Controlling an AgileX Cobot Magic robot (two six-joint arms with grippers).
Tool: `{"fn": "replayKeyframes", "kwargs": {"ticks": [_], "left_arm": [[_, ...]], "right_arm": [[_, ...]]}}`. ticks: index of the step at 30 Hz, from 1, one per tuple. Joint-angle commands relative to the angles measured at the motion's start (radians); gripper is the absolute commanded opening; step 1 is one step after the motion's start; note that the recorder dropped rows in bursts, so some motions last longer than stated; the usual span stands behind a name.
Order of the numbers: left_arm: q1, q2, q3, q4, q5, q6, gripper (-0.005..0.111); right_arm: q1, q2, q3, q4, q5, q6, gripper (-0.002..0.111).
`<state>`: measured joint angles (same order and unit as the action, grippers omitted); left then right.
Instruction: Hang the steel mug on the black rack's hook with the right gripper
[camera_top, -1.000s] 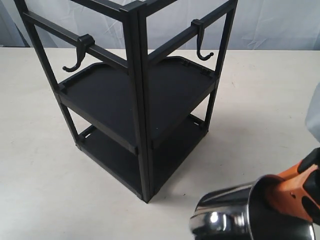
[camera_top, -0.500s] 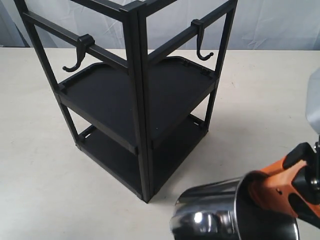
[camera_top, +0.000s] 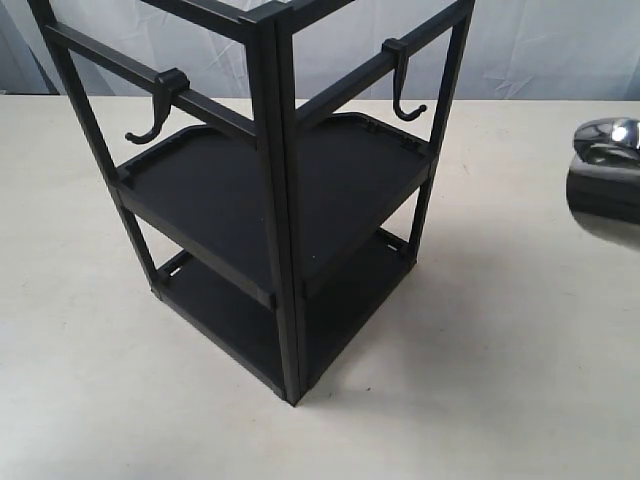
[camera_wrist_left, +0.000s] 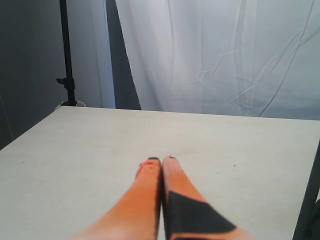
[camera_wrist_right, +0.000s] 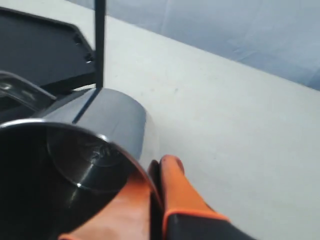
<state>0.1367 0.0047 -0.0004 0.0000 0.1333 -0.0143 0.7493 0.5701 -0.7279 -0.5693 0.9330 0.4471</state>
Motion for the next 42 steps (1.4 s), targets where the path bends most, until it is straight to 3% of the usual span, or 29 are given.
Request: {"fn": "replayKeyframes", "kwargs": {"ticks": [1,5,13,17,21,31,35,42], "left_arm": [[-0.009,-0.005,0.000,-0.007,-0.005,-0.002,0.002],[-0.009,-0.005,0.000,-0.007,-0.005,-0.002,0.002],[-0.009,-0.005,0.000,-0.007,-0.005,-0.002,0.002],[-0.009,-0.005,0.000,-0.007,-0.005,-0.002,0.002],[-0.009,-0.005,0.000,-0.007,-0.005,-0.002,0.002],[-0.009,-0.005,0.000,-0.007,-0.005,-0.002,0.002],[-0.009,-0.005,0.000,-0.007,-0.005,-0.002,0.002],[-0.009,-0.005,0.000,-0.007,-0.005,-0.002,0.002]], "right_arm": [[-0.004,0.045,0.159,-0.237,-0.133,0.268,-0.001],[-0.003,0.121,0.284,-0.492,-0.272,0.675,-0.001],[0.067,0.239,0.289,-0.848,-0.266,1.010,-0.001],[0.145,0.324,0.289,-0.995,-0.184,1.137,-0.001],[0.242,0.385,0.289,-1.094,0.023,1.307,-0.001],[0.391,0.455,0.289,-1.175,0.110,1.422,-0.001],[0.414,0.482,0.289,-1.175,0.189,1.422,-0.001],[0.421,0.532,0.289,-1.175,0.175,1.471,-0.001]]}}
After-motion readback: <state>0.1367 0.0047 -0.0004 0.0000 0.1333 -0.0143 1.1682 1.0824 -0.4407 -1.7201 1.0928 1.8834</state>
